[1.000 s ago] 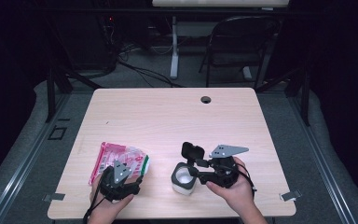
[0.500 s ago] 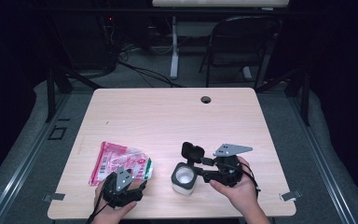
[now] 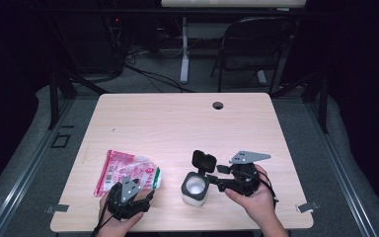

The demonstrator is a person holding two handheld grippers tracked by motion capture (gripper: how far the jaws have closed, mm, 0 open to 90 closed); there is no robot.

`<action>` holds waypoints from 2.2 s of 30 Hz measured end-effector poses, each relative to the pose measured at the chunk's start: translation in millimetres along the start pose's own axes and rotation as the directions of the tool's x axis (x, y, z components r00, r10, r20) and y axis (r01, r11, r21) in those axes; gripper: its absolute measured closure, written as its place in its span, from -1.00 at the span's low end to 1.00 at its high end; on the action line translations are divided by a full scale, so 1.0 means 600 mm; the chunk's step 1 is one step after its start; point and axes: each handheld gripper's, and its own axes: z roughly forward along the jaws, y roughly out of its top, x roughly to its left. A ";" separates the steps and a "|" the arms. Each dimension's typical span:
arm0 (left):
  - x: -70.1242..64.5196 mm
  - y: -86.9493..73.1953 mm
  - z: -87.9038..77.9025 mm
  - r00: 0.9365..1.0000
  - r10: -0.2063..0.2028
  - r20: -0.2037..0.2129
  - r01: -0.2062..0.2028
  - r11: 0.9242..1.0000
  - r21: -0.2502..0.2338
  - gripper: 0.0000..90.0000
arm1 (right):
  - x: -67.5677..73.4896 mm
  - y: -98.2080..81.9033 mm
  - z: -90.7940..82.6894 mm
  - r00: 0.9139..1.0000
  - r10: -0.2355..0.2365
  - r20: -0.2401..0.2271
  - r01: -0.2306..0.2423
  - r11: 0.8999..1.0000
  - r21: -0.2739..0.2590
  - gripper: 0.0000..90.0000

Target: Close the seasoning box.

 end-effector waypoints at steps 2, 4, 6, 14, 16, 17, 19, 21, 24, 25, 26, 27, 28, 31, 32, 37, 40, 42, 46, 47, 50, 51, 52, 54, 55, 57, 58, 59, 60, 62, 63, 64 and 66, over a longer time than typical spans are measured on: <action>-0.002 0.001 0.000 1.000 0.002 0.004 -0.002 1.000 0.001 -0.26 | -0.001 0.001 0.001 1.000 0.000 0.004 0.000 1.000 -0.006 0.05; -0.005 0.001 0.000 1.000 0.006 0.009 -0.006 1.000 0.000 -0.26 | -0.002 0.000 0.001 1.000 -0.003 0.010 0.003 1.000 -0.007 0.03; -0.007 0.001 0.001 1.000 0.013 0.011 -0.013 1.000 0.002 -0.26 | -0.003 0.000 0.002 1.000 0.002 0.013 -0.002 1.000 -0.005 0.03; -0.015 0.000 0.003 1.000 0.018 0.021 -0.018 1.000 0.009 -0.26 | -0.013 -0.001 0.007 1.000 0.007 0.028 -0.007 1.000 0.000 -0.01; -0.016 0.000 0.003 1.000 0.019 0.023 -0.019 1.000 0.009 -0.26 | -0.013 -0.001 0.009 1.000 0.015 0.028 -0.015 1.000 -0.002 -0.01; -0.016 0.000 0.003 1.000 0.022 0.022 -0.022 1.000 0.010 -0.26 | -0.014 -0.001 0.010 0.999 0.019 0.029 -0.019 1.000 -0.004 -0.01; -0.016 -0.001 0.002 1.000 0.022 0.020 -0.022 1.000 0.008 -0.26 | -0.015 0.001 0.011 0.999 0.018 0.026 -0.018 1.000 -0.007 -0.01; -0.016 0.000 0.000 1.000 0.020 0.018 -0.020 1.000 0.004 -0.26 | -0.015 0.002 0.013 0.999 0.017 0.030 -0.017 1.000 -0.006 -0.01; -0.016 -0.001 -0.003 1.000 0.017 0.008 -0.017 1.000 -0.005 -0.26 | -0.017 0.003 0.019 0.999 0.021 0.031 -0.021 1.000 0.000 -0.01; -0.016 -0.001 -0.004 1.000 0.021 0.002 -0.021 1.000 -0.006 -0.25 | -0.019 0.003 0.021 0.999 0.020 0.033 -0.020 1.000 0.000 -0.01; -0.015 -0.001 -0.005 1.000 0.020 -0.001 -0.020 1.000 -0.007 -0.25 | -0.020 0.004 0.023 0.999 0.023 0.032 -0.023 1.000 -0.003 0.00; -0.015 -0.002 -0.006 1.000 0.016 -0.003 -0.016 1.000 -0.010 -0.25 | -0.021 0.005 0.023 0.999 0.022 0.039 -0.022 1.000 0.003 0.01; -0.014 -0.002 -0.007 1.000 0.014 -0.003 -0.014 1.000 -0.009 -0.25 | -0.022 0.006 0.024 0.999 0.024 0.034 -0.024 1.000 0.008 0.03; -0.012 -0.004 -0.010 1.000 0.014 -0.011 -0.014 1.000 -0.008 -0.25 | -0.023 0.008 0.028 0.999 -0.002 0.032 0.001 1.000 0.013 0.21; -0.011 -0.005 -0.010 1.000 0.012 -0.014 -0.013 1.000 -0.009 -0.25 | -0.023 0.010 0.030 0.999 -0.017 0.036 0.017 1.000 0.018 0.23; -0.007 -0.009 -0.014 1.000 0.000 -0.023 0.000 1.000 -0.006 -0.25 | -0.022 0.014 0.037 0.998 -0.044 0.053 0.043 0.999 0.024 0.36; -0.005 -0.011 -0.016 1.000 -0.009 -0.028 0.009 1.000 -0.009 -0.25 | -0.022 0.016 0.040 0.998 -0.047 0.050 0.047 0.999 0.015 0.51; -0.004 -0.012 -0.017 0.999 -0.005 -0.032 0.005 1.000 -0.004 -0.25 | -0.023 0.017 0.040 0.996 -0.062 0.063 0.060 0.998 0.025 0.60; -0.004 -0.012 -0.017 0.999 -0.009 -0.034 0.009 1.000 -0.003 -0.25 | -0.026 0.017 0.040 0.995 -0.071 0.073 0.069 0.997 0.027 0.75; -0.004 -0.012 -0.017 0.999 -0.009 -0.034 0.009 1.000 -0.002 -0.25 | -0.027 0.017 0.040 0.995 -0.070 0.074 0.069 0.997 0.025 0.78; -0.004 -0.012 -0.017 0.999 -0.011 -0.033 0.011 1.000 -0.002 -0.25 | -0.029 0.016 0.040 0.995 -0.073 0.070 0.071 0.997 0.026 0.81; -0.004 -0.012 -0.017 0.999 -0.011 -0.032 0.011 1.000 -0.002 -0.25 | -0.030 0.016 0.039 0.995 -0.076 0.066 0.074 0.997 0.028 0.82; -0.004 -0.012 -0.017 0.999 -0.012 -0.031 0.012 1.000 -0.003 -0.25 | -0.031 0.016 0.040 0.995 -0.076 0.062 0.074 0.997 0.025 0.82; -0.004 -0.012 -0.017 0.999 -0.012 -0.032 0.012 1.000 -0.004 -0.24 | -0.032 0.016 0.040 0.996 -0.073 0.057 0.072 0.997 0.023 0.83; -0.003 -0.012 -0.018 0.999 -0.013 -0.033 0.013 1.000 -0.005 -0.24 | -0.032 0.016 0.040 0.996 -0.073 0.056 0.071 0.997 0.023 0.83; -0.003 -0.012 -0.018 0.999 -0.015 -0.036 0.014 1.000 -0.007 -0.24 | -0.031 0.016 0.040 0.995 -0.076 0.057 0.075 0.997 0.023 0.83; -0.003 -0.012 -0.018 0.999 -0.020 -0.034 0.020 1.000 -0.010 -0.24 | -0.031 0.016 0.039 0.995 -0.082 0.057 0.080 0.996 0.027 0.83; -0.002 -0.012 -0.019 0.999 -0.018 -0.036 0.018 1.000 -0.010 -0.24 | -0.031 0.016 0.039 0.995 -0.080 0.058 0.079 0.997 0.023 0.83; -0.002 -0.012 -0.019 0.999 -0.017 -0.036 0.017 1.000 -0.010 -0.24 | -0.031 0.016 0.039 0.995 -0.086 0.059 0.085 0.996 0.027 0.84; -0.002 -0.012 -0.019 0.999 -0.017 -0.037 0.017 1.000 -0.009 -0.24 | -0.030 0.016 0.039 0.994 -0.090 0.059 0.089 0.996 0.025 0.84; -0.002 -0.012 -0.019 0.999 -0.018 -0.036 0.018 1.000 -0.009 -0.24 | -0.030 0.016 0.039 0.994 -0.093 0.056 0.092 0.995 0.025 0.84; -0.002 -0.012 -0.019 0.999 -0.017 -0.036 0.017 1.000 -0.010 -0.24 | -0.029 0.016 0.038 0.994 -0.096 0.058 0.094 0.995 0.024 0.85; -0.003 -0.012 -0.019 0.999 -0.021 -0.034 0.021 1.000 -0.012 -0.24 | -0.027 0.015 0.038 0.993 -0.099 0.058 0.098 0.995 0.022 0.85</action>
